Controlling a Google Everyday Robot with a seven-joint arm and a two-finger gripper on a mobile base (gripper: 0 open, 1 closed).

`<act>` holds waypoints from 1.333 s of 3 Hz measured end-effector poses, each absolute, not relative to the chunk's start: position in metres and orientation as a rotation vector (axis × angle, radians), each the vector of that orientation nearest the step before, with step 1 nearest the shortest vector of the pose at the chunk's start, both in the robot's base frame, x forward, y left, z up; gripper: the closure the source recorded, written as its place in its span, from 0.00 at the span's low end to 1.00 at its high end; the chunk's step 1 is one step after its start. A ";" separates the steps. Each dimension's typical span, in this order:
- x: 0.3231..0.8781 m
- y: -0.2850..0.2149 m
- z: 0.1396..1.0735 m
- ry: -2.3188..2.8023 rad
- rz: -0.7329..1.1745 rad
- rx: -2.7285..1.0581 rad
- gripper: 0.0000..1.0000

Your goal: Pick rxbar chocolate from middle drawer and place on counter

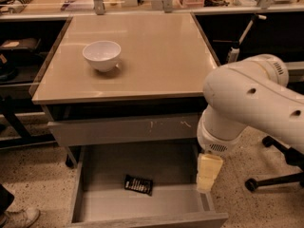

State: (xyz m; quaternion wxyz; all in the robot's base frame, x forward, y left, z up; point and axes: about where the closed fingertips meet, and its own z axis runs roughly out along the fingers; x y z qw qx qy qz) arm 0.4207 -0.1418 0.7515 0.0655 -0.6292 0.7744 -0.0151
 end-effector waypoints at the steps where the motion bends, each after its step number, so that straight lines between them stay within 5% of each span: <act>1: 0.420 -0.142 0.749 2.343 -0.042 -1.898 0.00; 4: 0.434 -0.080 0.672 2.263 0.267 -1.812 0.00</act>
Offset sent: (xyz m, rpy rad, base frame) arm -0.0046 0.0262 -0.0440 0.0681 0.0611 0.0048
